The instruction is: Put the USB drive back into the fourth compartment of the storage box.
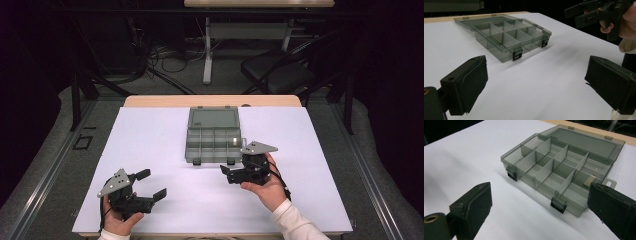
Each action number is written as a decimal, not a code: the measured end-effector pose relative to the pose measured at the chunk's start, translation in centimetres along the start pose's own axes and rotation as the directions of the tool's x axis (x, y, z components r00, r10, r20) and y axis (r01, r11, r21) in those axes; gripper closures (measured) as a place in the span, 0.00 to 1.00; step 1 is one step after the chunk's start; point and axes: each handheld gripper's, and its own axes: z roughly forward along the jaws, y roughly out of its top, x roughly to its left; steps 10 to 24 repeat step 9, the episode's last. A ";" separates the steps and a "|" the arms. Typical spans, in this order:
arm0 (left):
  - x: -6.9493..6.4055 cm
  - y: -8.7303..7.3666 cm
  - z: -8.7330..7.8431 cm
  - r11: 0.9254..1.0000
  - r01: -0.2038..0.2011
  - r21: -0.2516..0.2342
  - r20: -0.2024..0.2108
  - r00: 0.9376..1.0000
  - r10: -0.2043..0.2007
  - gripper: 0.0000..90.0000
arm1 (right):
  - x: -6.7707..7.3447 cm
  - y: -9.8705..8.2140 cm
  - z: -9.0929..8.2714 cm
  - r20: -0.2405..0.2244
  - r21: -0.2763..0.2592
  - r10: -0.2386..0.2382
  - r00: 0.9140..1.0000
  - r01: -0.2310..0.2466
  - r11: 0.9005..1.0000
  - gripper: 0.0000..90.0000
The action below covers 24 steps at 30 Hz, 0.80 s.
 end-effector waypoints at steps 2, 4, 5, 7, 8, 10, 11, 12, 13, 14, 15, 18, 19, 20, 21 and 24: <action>0.0 0.0 0.0 1.000 -0.001 0.002 0.000 1.000 0.001 0.05 | 0.3 -0.6 -0.3 0.008 0.003 -0.021 1.000 0.021 1.000 0.04; 0.0 0.0 0.0 1.000 -0.002 0.003 -0.001 1.000 0.002 0.05 | 0.6 -1.1 -0.5 0.016 0.003 -0.031 0.999 0.031 1.000 0.04; 0.0 0.0 0.0 1.000 0.000 0.002 -0.001 1.000 0.000 0.05 | 0.7 -1.4 -0.7 0.017 0.007 -0.035 0.999 0.035 0.999 0.04; 0.1 0.0 0.0 1.000 0.000 0.004 0.003 1.000 0.000 0.05 | 0.9 -1.9 -1.0 0.011 0.005 -0.025 1.000 0.025 1.000 0.03; 0.1 0.0 0.0 1.000 0.000 0.004 0.003 1.000 0.000 0.05 | 0.9 -2.1 -1.1 0.010 0.005 -0.026 1.000 0.026 1.000 0.03; 0.1 0.0 0.0 1.000 -0.002 0.004 0.003 1.000 0.002 0.05 | 0.9 -2.1 -1.1 0.010 0.005 -0.026 1.000 0.026 1.000 0.03; 0.1 0.0 0.0 1.000 -0.002 0.004 0.003 1.000 0.002 0.05 | 0.9 -2.1 -1.1 0.010 0.005 -0.026 1.000 0.026 1.000 0.03; 0.1 0.0 0.0 1.000 -0.002 0.004 0.003 1.000 0.002 0.05 | 0.9 -2.1 -1.1 0.010 0.005 -0.026 1.000 0.026 1.000 0.03; 0.1 0.0 0.0 1.000 -0.002 0.004 0.003 1.000 0.002 0.05 | 0.9 -2.1 -1.1 0.010 0.005 -0.026 1.000 0.026 1.000 0.03; 0.1 0.0 0.0 1.000 -0.002 0.004 0.003 1.000 0.002 0.05 | 0.9 -2.1 -1.1 0.010 0.005 -0.026 1.000 0.026 1.000 0.03; 0.1 0.0 0.0 1.000 -0.002 0.004 0.003 1.000 0.002 0.05 | 0.9 -2.1 -1.1 0.010 0.005 -0.026 1.000 0.026 1.000 0.03; 0.1 0.0 0.0 1.000 -0.002 0.004 0.003 1.000 0.002 0.05 | 0.9 -2.1 -1.1 0.010 0.005 -0.026 1.000 0.026 1.000 0.03; 0.1 0.0 0.0 1.000 -0.002 0.004 0.003 1.000 0.002 0.05 | 0.9 -2.1 -1.1 0.010 0.005 -0.026 1.000 0.026 1.000 0.03; 0.1 0.0 0.0 1.000 -0.002 0.004 0.003 1.000 0.002 0.05 | 0.9 -2.1 -1.1 0.010 0.005 -0.026 1.000 0.026 1.000 0.03; 0.1 0.0 0.0 1.000 -0.002 0.004 0.003 1.000 0.002 0.05 | 0.9 -2.1 -1.1 0.010 0.005 -0.026 1.000 0.026 1.000 0.03; 0.1 0.0 0.0 1.000 -0.002 0.004 0.003 1.000 0.002 0.05 | 0.9 -2.1 -1.1 0.010 0.005 -0.026 1.000 0.026 1.000 0.03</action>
